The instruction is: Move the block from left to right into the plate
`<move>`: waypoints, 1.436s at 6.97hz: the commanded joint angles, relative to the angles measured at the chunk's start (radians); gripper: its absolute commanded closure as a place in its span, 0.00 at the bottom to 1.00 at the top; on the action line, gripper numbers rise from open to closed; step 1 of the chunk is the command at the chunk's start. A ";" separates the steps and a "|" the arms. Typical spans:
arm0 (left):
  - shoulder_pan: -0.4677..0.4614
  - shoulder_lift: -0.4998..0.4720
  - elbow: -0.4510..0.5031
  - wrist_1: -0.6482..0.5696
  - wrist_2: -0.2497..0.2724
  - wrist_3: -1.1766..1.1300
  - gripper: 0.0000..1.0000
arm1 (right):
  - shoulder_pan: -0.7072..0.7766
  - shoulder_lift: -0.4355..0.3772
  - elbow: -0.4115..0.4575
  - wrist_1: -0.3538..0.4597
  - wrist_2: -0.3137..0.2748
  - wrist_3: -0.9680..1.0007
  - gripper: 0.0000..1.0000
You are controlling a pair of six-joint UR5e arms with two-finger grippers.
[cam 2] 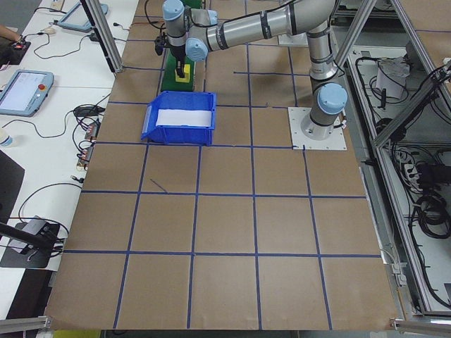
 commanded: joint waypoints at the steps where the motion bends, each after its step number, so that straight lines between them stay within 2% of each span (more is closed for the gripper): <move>1: -0.002 -0.032 -0.004 0.100 -0.001 -0.052 0.87 | 0.000 -0.022 0.052 0.002 0.000 0.013 0.00; 3: -0.031 -0.077 -0.004 0.156 -0.020 -0.069 0.84 | -0.002 -0.020 0.081 0.015 -0.010 0.017 0.00; 4: -0.041 -0.086 -0.005 0.164 -0.020 -0.076 0.66 | -0.002 -0.022 0.080 0.010 -0.009 0.017 0.00; 5: -0.041 -0.088 -0.007 0.165 -0.017 -0.077 0.34 | -0.003 -0.023 0.069 -0.004 -0.010 0.015 0.00; 6: -0.041 -0.077 -0.008 0.167 -0.017 -0.080 0.06 | -0.005 -0.022 0.068 0.013 -0.051 0.003 0.00; 7: -0.041 -0.056 -0.007 0.165 -0.017 -0.080 0.00 | -0.003 -0.023 0.069 0.015 -0.108 0.004 0.00; 8: -0.041 0.002 -0.007 0.144 -0.012 -0.077 0.00 | -0.002 -0.020 0.071 0.001 -0.101 -0.002 0.00; 10: -0.035 0.171 0.002 -0.079 -0.001 -0.058 0.00 | -0.002 -0.022 0.077 -0.001 -0.096 -0.057 0.04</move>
